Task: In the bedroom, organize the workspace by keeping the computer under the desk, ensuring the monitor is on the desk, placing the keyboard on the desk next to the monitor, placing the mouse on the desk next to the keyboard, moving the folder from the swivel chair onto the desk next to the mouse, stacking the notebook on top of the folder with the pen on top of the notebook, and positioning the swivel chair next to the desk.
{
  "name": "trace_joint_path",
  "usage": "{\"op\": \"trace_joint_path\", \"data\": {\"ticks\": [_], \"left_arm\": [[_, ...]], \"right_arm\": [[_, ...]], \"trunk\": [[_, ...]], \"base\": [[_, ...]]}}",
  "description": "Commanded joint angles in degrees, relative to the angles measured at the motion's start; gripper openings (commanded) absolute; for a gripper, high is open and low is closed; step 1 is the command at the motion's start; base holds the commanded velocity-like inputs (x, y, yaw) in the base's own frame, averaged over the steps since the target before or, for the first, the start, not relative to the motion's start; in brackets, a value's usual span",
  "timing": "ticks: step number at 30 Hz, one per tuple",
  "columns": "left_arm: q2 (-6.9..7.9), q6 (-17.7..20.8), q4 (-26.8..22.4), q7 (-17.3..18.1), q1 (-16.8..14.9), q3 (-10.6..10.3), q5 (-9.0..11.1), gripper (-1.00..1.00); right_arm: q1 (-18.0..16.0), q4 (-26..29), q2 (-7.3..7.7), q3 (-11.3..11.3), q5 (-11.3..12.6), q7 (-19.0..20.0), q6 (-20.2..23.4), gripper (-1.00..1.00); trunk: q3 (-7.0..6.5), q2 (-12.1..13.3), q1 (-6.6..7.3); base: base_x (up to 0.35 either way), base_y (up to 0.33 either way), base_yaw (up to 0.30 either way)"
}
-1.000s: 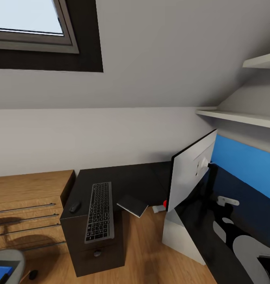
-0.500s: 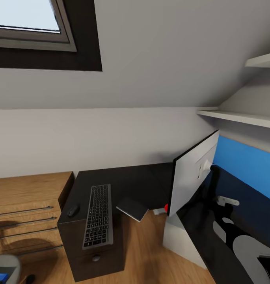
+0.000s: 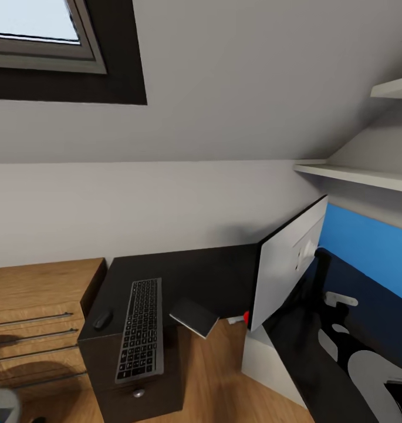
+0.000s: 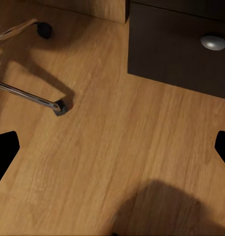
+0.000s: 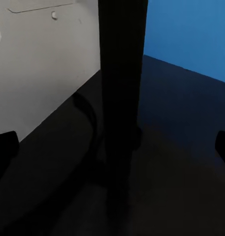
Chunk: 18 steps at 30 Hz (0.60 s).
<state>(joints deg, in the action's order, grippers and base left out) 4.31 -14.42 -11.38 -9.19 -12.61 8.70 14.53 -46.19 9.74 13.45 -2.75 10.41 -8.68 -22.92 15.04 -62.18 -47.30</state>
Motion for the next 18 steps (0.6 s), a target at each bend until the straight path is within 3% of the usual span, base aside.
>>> {"op": "trace_joint_path", "data": {"ticks": [1,18], "left_arm": [[-0.01,-0.20,0.04,-0.04,-0.04,0.00,0.24,1.00],[0.00,-0.24,0.31,-0.04,-0.04,0.00,0.28,1.00]], "right_arm": [[-0.04,-0.05,0.01,-0.20,0.20,0.16,-0.26,1.00],[-0.04,-0.84,0.84,-0.32,0.35,-0.45,-0.06,1.00]], "trunk": [[0.07,-0.04,-0.01],[0.07,-0.04,-0.01]], "base": [[0.087,-0.051,0.000],[0.067,-0.060,0.000]]}}
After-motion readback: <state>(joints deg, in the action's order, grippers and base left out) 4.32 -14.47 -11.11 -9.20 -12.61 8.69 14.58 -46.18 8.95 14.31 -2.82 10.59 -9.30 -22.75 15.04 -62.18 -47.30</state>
